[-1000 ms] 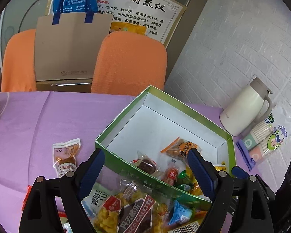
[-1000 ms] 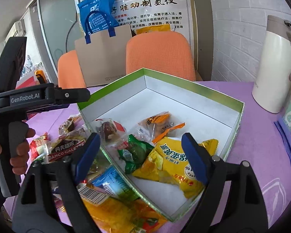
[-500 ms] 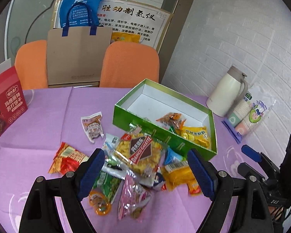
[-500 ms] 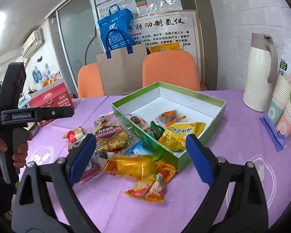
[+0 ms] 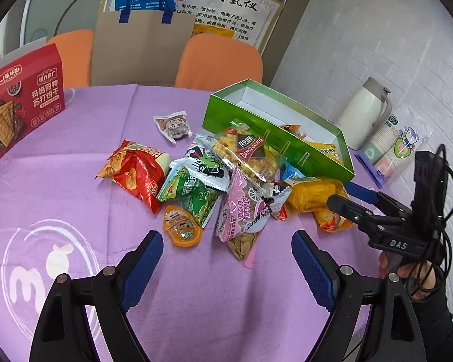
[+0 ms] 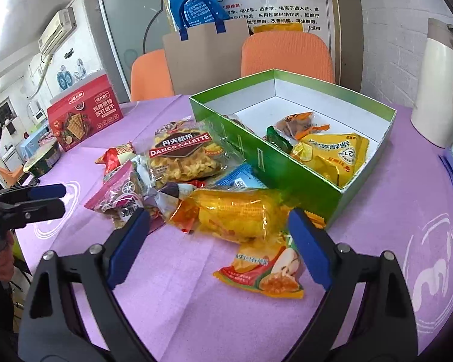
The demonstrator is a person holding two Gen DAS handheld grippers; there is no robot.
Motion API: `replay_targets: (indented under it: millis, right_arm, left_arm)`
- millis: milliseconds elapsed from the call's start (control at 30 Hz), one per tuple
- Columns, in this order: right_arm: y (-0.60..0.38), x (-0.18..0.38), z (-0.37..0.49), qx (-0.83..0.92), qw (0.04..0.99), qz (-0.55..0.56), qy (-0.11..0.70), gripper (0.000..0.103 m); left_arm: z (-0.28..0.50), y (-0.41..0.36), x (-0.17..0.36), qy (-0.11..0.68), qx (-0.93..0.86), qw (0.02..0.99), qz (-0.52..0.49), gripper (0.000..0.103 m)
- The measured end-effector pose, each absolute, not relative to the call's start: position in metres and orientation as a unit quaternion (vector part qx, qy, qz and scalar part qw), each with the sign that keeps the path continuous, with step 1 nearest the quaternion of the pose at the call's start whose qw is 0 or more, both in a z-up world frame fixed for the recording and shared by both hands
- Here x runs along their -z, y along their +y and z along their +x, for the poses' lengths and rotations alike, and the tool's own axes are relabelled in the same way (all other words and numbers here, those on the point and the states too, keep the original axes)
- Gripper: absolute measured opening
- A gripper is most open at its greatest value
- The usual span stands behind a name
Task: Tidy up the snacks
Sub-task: 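Move both grippers to the yellow corn-shaped bag and close on it, then carry the yellow corn bag into the green box and open both grippers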
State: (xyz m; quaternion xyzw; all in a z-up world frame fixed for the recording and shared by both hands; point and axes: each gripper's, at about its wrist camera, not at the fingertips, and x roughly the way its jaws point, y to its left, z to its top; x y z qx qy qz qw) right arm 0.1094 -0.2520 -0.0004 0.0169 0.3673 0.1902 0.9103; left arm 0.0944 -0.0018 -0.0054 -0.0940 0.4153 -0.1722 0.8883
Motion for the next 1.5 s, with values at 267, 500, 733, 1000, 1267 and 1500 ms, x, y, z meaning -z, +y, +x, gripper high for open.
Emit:
replay_targets:
  millis: [267,500,733,1000,1267,1500]
  right_arm:
    - [-0.242,0.009,0.098,-0.226,0.899,0.005,0.376,0.085]
    - [-0.25,0.013,0.082,-0.223,0.898,0.003,0.379,0.077]
    - [-0.26,0.017,0.093,-0.202,0.902,0.015,0.382,0.072]
    - [-0.263,0.019,0.097,-0.198,0.901,0.018,0.384,0.067]
    - [-0.264,0.018,0.107,-0.194,0.904,0.02,0.38,0.065]
    - [-0.264,0.02,0.11,-0.196,0.903,0.025,0.381,0.06]
  left_arm:
    - [0.098,-0.019,0.004,0.406,0.221,0.882,-0.095,0.089]
    - [0.125,-0.059,0.012,0.409,0.272,0.865,-0.101,0.088]
    - [0.145,-0.093,0.018,0.432,0.306,0.841,-0.111,0.078]
    - [0.174,-0.112,0.031,0.452,0.292,0.838,-0.091,0.073]
    - [0.183,-0.122,0.034,0.462,0.297,0.832,-0.077,0.073]
    - [0.182,-0.121,0.038,0.455,0.304,0.834,-0.073,0.071]
